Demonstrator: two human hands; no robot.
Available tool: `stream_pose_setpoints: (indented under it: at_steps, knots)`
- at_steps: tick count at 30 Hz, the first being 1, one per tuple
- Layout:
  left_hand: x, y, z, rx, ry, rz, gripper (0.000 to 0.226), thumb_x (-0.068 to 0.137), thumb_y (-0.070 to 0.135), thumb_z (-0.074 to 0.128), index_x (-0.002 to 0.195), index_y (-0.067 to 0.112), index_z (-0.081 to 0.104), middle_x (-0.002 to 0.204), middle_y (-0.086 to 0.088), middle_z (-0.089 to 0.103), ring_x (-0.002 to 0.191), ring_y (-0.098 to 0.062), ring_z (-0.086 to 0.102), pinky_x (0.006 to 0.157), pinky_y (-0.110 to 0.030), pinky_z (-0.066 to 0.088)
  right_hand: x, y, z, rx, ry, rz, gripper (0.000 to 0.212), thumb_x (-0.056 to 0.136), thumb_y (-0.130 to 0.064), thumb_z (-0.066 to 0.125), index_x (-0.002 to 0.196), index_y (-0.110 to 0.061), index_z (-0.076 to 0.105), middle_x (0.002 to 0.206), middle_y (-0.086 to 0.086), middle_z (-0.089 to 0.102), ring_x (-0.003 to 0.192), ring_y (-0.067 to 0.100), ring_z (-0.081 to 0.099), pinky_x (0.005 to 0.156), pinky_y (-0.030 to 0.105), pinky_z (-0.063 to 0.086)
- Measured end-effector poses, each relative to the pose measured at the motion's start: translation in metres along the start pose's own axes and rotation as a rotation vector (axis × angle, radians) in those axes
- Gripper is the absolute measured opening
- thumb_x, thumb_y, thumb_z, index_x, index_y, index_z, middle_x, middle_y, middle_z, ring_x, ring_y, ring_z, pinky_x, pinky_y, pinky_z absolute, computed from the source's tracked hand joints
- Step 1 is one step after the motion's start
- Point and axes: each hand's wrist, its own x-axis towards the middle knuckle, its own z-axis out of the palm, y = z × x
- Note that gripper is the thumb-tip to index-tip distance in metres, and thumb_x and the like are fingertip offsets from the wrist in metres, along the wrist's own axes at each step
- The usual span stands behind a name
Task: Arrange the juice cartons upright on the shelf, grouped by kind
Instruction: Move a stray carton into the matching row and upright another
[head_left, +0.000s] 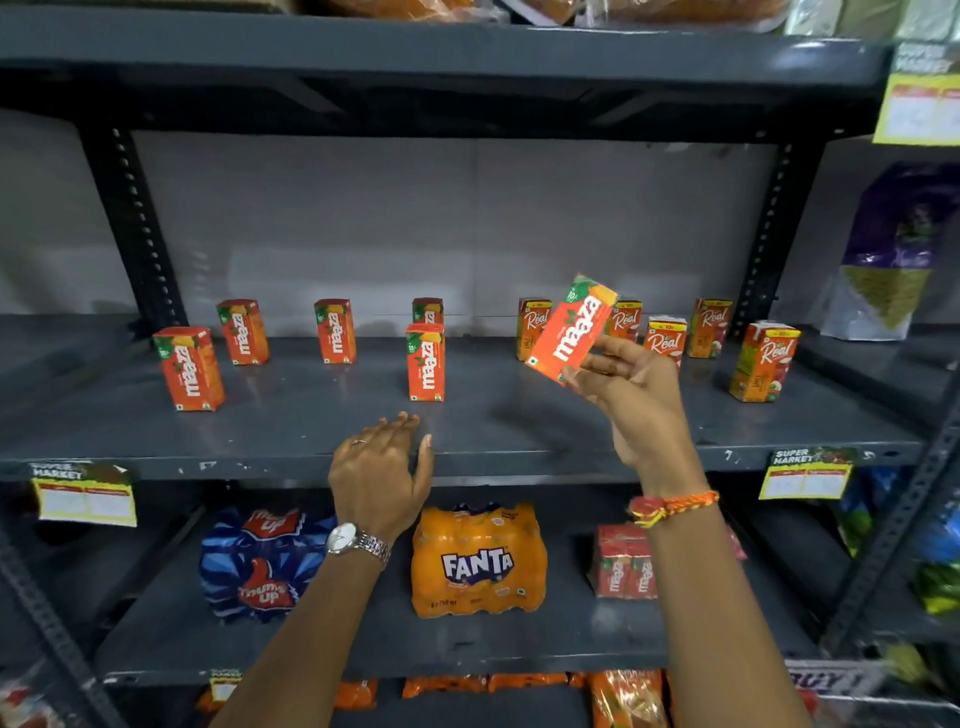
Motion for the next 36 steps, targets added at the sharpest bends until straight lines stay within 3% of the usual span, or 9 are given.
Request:
stream_pose_setpoints:
  at_steps: [5, 11, 17, 21, 25, 28, 31, 34, 36]
  knots:
    - [0.000, 0.000, 0.001, -0.017, -0.019, 0.005, 0.048, 0.094, 0.042, 0.042, 0.109, 0.013, 0.076, 0.110, -0.008, 0.075, 0.101, -0.025, 0.072, 0.087, -0.038, 0.051, -0.039, -0.020, -0.014, -0.048, -0.103, -0.148, 0.041, 0.077, 0.006, 0.074, 0.106, -0.021, 0.067, 0.093, 0.000, 0.074, 0.086, 0.006, 0.070, 0.071, 0.018, 0.055]
    - [-0.001, 0.000, -0.002, -0.020, -0.042, 0.003, 0.048, 0.094, 0.042, 0.041, 0.108, 0.012, 0.076, 0.109, -0.008, 0.075, 0.102, -0.025, 0.072, 0.087, -0.037, 0.051, -0.055, -0.033, -0.019, -0.145, -0.111, -0.220, 0.043, 0.078, 0.002, 0.076, 0.095, -0.036, 0.064, 0.091, -0.008, 0.074, 0.081, -0.002, 0.070, 0.069, 0.013, 0.054]
    - [-0.002, -0.007, -0.010, -0.111, -0.072, 0.026, 0.049, 0.095, 0.044, 0.040, 0.111, 0.011, 0.074, 0.113, -0.008, 0.074, 0.108, -0.026, 0.069, 0.094, -0.039, 0.049, -0.045, -0.032, -0.006, -0.146, -0.152, -0.187, 0.038, 0.079, 0.003, 0.074, 0.101, -0.027, 0.067, 0.097, -0.003, 0.075, 0.089, 0.005, 0.071, 0.074, 0.019, 0.056]
    - [-0.011, -0.055, -0.024, -0.130, -0.028, -0.032, 0.050, 0.096, 0.042, 0.040, 0.121, 0.009, 0.068, 0.122, -0.010, 0.070, 0.119, -0.029, 0.062, 0.102, -0.043, 0.044, -0.030, -0.023, 0.024, -0.159, -0.185, -0.127, 0.040, 0.079, 0.002, 0.074, 0.116, -0.012, 0.067, 0.101, 0.001, 0.075, 0.096, 0.012, 0.072, 0.083, 0.026, 0.057]
    - [-0.017, -0.120, -0.040, -0.027, -0.067, -0.143, 0.055, 0.097, 0.042, 0.034, 0.130, 0.007, 0.061, 0.132, -0.013, 0.063, 0.127, -0.032, 0.056, 0.106, -0.047, 0.042, -0.017, -0.009, 0.088, -0.165, -0.269, -0.095, 0.037, 0.077, 0.010, 0.072, 0.105, -0.013, 0.065, 0.091, 0.000, 0.073, 0.084, 0.009, 0.072, 0.074, 0.024, 0.058]
    - [-0.019, -0.152, -0.046, 0.028, -0.133, -0.094, 0.055, 0.097, 0.044, 0.032, 0.132, 0.010, 0.058, 0.134, -0.011, 0.062, 0.126, -0.032, 0.056, 0.108, -0.046, 0.039, -0.006, 0.010, 0.145, -0.219, -0.321, -0.095, 0.039, 0.073, 0.013, 0.073, 0.103, -0.009, 0.062, 0.088, 0.002, 0.071, 0.080, 0.014, 0.070, 0.072, 0.026, 0.057]
    - [-0.021, -0.163, -0.046, 0.040, -0.163, -0.041, 0.054, 0.097, 0.043, 0.032, 0.133, 0.010, 0.056, 0.136, -0.010, 0.061, 0.125, -0.030, 0.056, 0.111, -0.043, 0.035, -0.002, 0.028, 0.198, -0.330, -0.378, -0.108, 0.037, 0.072, 0.017, 0.071, 0.098, -0.008, 0.061, 0.082, -0.001, 0.067, 0.074, 0.009, 0.067, 0.068, 0.021, 0.059]
    - [-0.022, -0.160, -0.046, 0.022, -0.167, -0.026, 0.053, 0.098, 0.041, 0.035, 0.134, 0.009, 0.055, 0.138, -0.010, 0.059, 0.127, -0.028, 0.054, 0.115, -0.039, 0.029, 0.006, 0.049, 0.233, -0.456, -0.408, -0.137, 0.035, 0.070, 0.013, 0.069, 0.101, -0.003, 0.065, 0.086, 0.003, 0.070, 0.080, 0.015, 0.068, 0.082, 0.036, 0.060]
    - [-0.023, -0.161, -0.046, 0.027, -0.174, -0.013, 0.053, 0.098, 0.042, 0.035, 0.136, 0.010, 0.054, 0.139, -0.008, 0.058, 0.129, -0.026, 0.052, 0.116, -0.037, 0.027, 0.009, 0.062, 0.248, -0.538, -0.410, -0.153, 0.037, 0.071, 0.007, 0.072, 0.106, -0.002, 0.067, 0.099, 0.010, 0.075, 0.091, 0.021, 0.071, 0.090, 0.040, 0.057]
